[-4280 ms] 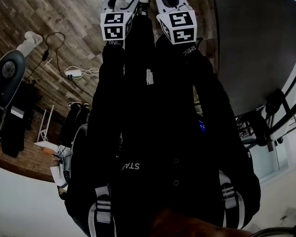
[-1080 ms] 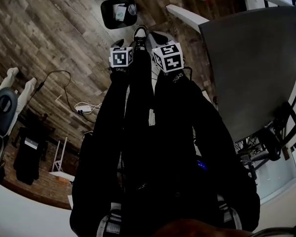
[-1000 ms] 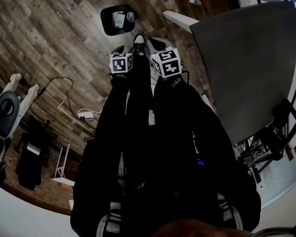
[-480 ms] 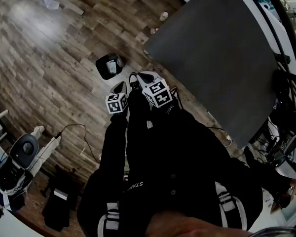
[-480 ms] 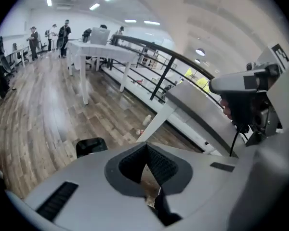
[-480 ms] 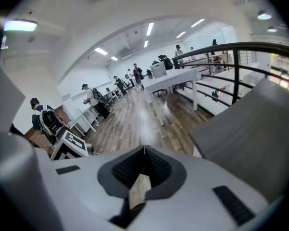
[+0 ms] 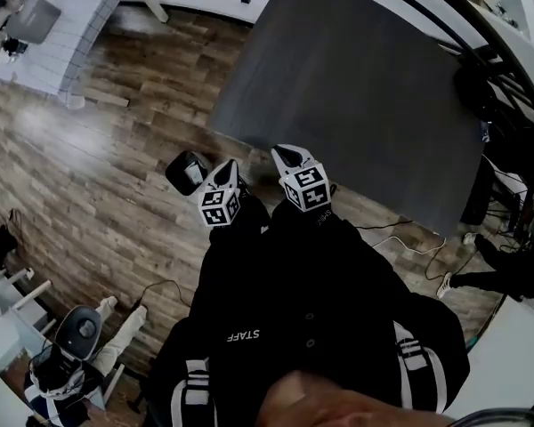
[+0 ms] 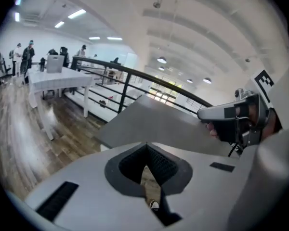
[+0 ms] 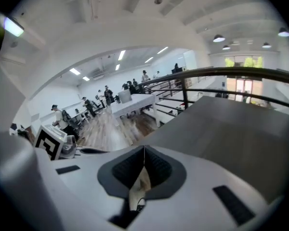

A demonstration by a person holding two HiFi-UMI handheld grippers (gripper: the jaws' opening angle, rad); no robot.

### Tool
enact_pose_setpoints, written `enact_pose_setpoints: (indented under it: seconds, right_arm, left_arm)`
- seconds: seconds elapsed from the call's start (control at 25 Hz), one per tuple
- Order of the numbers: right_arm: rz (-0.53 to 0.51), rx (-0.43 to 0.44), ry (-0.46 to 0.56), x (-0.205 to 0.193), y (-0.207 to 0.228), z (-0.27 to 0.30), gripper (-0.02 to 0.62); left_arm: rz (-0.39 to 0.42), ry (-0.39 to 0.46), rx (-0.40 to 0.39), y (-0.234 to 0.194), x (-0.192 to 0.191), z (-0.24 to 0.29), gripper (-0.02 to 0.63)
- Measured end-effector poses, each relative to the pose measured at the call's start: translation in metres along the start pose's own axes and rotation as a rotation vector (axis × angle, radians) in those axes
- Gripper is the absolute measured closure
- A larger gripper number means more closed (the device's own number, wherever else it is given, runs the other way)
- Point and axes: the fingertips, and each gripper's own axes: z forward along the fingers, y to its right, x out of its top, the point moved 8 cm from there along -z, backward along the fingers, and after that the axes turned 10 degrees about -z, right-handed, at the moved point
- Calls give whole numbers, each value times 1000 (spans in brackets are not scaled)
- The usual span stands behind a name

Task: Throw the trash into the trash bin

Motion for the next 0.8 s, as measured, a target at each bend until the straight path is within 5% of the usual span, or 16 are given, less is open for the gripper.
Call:
enact_pose_setpoints:
  seconds: [0.36, 0.8]
  right_arm:
    - [135, -340, 192, 5, 102, -128, 580]
    - [181, -591, 344, 9, 159, -237, 579]
  left_arm:
    - [173, 27, -302, 169, 58, 51, 606]
    - [348, 51, -538, 338, 73, 77, 606]
